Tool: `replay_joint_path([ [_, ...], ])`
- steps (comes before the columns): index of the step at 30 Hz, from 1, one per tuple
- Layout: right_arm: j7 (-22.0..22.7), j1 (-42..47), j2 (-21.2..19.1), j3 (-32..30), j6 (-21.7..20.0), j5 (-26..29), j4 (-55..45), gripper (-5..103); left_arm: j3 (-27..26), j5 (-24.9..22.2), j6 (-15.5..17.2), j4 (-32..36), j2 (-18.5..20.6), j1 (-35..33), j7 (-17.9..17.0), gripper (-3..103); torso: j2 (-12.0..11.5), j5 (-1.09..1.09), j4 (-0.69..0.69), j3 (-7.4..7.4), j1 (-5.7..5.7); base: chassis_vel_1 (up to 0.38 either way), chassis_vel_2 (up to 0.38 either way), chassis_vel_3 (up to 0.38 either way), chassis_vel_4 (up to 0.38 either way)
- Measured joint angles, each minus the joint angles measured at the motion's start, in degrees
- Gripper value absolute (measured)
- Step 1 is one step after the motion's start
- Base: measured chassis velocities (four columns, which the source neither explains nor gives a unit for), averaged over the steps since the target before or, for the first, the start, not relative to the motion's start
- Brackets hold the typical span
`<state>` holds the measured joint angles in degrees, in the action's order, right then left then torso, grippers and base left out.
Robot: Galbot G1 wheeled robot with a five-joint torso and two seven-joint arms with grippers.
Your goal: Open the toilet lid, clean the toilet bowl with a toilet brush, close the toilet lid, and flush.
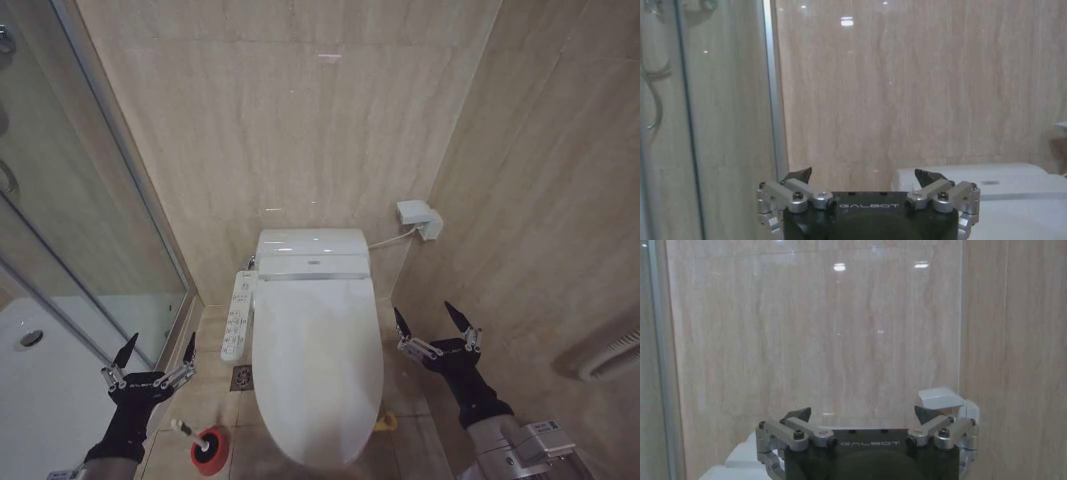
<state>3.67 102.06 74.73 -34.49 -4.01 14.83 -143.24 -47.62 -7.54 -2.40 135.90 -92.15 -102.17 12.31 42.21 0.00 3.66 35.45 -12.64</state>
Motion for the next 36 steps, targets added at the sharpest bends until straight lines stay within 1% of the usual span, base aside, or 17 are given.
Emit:
replay_joint_path([
  [11,0.0,0.0,0.0,0.0,0.0,0.0,0.0,100,-0.6,0.0,-0.9,-1.3,0.0,0.0,1.3,100,0.0,0.0,0.0,0.0,0.0,-0.111,0.107,0.115,-0.113],
  [16,0.0,0.0,0.0,0.0,0.0,0.0,0.0,100,-0.6,0.0,-1.5,-2.4,0.0,0.3,1.2,100,0.0,0.0,-0.01,0.0,-0.01,-0.096,0.113,0.115,-0.109],
  [19,0.0,0.0,0.0,0.0,0.0,0.0,0.0,100,-0.6,-0.1,-2.3,-3.5,0.0,0.6,1.9,100,0.0,0.01,0.0,0.0,-0.01,-0.112,0.081,0.078,-0.104],
  [21,0.0,0.0,0.0,0.0,0.0,0.0,0.0,100,-0.6,-1.4,-2.7,-4.9,0.1,1.1,2.9,100,0.0,0.0,0.0,0.01,-0.02,-0.082,0.035,0.069,-0.045],
  [24,0.0,0.0,0.0,0.0,0.0,0.0,0.0,100,-0.4,-6.3,-1.3,-7.5,2.0,3.3,3.8,100,0.0,0.0,-0.01,0.0,0.0,0.0,0.0,0.0,0.0],
  [25,0.0,0.0,0.0,0.0,0.0,0.0,0.0,100,-0.4,-6.3,-1.3,-7.5,2.0,3.3,3.8,100,0.0,0.0,-0.01,0.0,0.0,0.0,0.0,0.0,0.0],
  [26,0.0,0.0,0.0,0.0,0.0,0.0,0.0,100,-0.9,-7.3,-0.9,-8.7,3.1,4.6,4.6,100,0.0,-0.01,0.01,0.0,0.01,0.0,0.0,0.0,0.0],
  [28,0.0,0.0,0.0,0.0,0.0,0.0,0.0,100,-2.0,-8.4,-0.3,-12.1,6.1,7.6,5.1,100,0.0,-0.01,0.0,-0.01,0.02,0.0,0.0,0.0,0.0],
  [29,0.0,0.0,0.0,0.0,0.0,0.0,0.0,100,-2.0,-8.4,-0.3,-12.1,6.1,7.6,5.1,100,0.0,-0.01,0.0,-0.01,0.02,0.0,0.0,0.0,0.0],
  [31,0.0,0.0,0.0,0.0,0.0,0.0,0.0,100,-2.4,-9.9,0.4,-15.0,9.1,9.8,3.6,100,0.0,-0.02,0.01,-0.01,0.02,0.0,0.0,0.0,0.0],
  [32,0.0,0.0,0.0,0.0,0.0,0.0,0.0,100,-2.5,-10.9,0.5,-16.4,10.5,10.8,3.3,100,0.0,-0.01,0.0,0.0,0.01,0.0,0.0,0.0,0.0],
  [33,0.0,0.0,0.0,0.0,0.0,0.0,0.0,100,-2.5,-10.9,0.5,-16.4,10.5,10.8,3.3,100,0.0,-0.01,0.0,0.0,0.01,0.0,0.0,0.0,0.0],
  [36,0.0,0.0,0.0,0.0,0.0,0.0,0.0,100,-2.9,-11.4,0.0,-20.0,13.1,13.2,4.8,100,0.0,-0.02,-0.01,0.0,0.0,0.0,0.0,0.0,0.0],
])
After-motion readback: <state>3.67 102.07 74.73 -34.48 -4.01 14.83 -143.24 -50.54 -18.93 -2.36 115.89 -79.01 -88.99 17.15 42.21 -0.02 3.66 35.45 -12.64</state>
